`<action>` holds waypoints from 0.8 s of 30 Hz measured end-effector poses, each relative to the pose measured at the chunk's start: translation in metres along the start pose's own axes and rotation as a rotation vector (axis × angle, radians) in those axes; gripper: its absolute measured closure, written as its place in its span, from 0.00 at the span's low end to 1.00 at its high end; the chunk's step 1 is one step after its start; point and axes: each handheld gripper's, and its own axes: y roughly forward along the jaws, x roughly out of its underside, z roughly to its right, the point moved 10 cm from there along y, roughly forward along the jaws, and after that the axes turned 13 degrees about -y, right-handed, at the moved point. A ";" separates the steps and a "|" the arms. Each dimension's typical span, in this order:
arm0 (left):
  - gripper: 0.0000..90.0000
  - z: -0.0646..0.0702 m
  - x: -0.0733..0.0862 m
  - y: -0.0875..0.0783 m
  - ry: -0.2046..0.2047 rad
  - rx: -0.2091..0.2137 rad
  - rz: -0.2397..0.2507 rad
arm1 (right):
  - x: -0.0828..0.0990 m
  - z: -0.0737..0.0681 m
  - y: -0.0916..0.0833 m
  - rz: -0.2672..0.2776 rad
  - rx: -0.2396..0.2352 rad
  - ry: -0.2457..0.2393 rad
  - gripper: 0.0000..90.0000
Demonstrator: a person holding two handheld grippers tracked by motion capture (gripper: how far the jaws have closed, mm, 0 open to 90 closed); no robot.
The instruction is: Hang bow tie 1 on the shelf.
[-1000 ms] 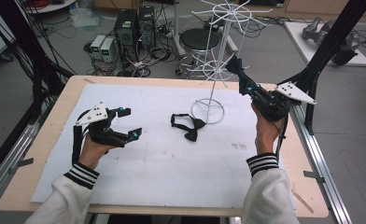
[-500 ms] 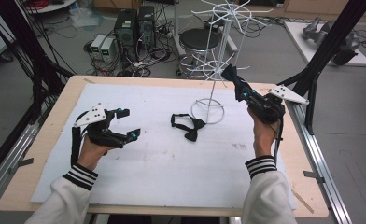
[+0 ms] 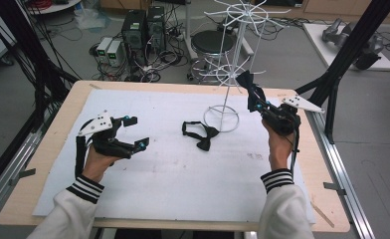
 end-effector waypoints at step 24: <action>0.10 -0.002 0.000 -0.003 -0.001 -0.005 0.006 | 0.015 -0.003 0.005 -0.092 -0.016 -0.025 0.83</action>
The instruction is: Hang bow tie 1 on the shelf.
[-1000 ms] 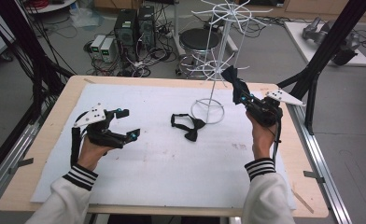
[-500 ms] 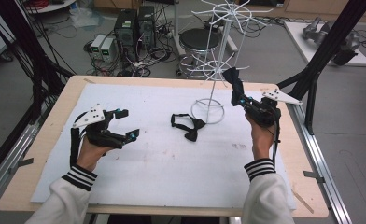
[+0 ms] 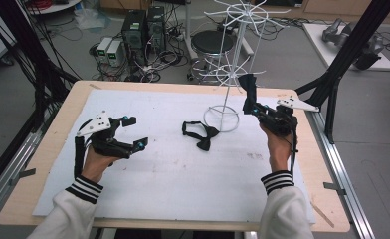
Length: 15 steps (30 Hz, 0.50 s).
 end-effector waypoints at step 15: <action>0.10 0.005 0.004 0.002 0.001 -0.006 -0.015 | 0.008 -0.016 -0.007 0.038 -0.057 0.024 0.13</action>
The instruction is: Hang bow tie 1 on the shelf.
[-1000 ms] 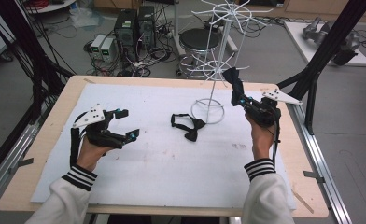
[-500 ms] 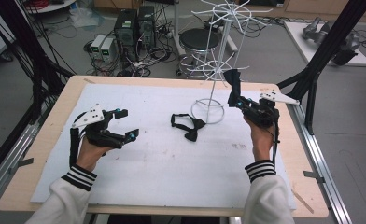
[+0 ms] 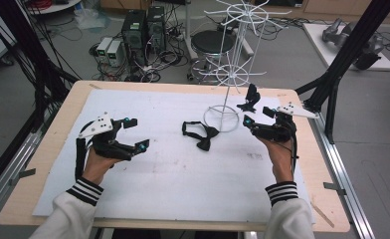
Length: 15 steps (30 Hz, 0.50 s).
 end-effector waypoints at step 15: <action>0.10 0.001 -0.002 0.000 0.005 0.010 0.017 | 0.003 -0.007 -0.019 0.027 -0.012 -0.014 0.13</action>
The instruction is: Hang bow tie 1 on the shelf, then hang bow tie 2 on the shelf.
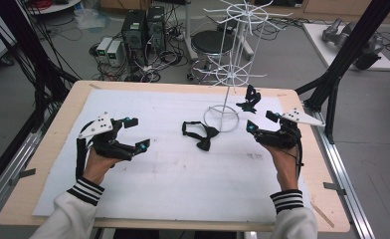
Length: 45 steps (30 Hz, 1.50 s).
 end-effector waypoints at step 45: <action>0.10 -0.014 0.004 -0.015 0.008 -0.037 0.033 | 0.016 -0.017 -0.002 -0.001 -0.057 -0.012 0.13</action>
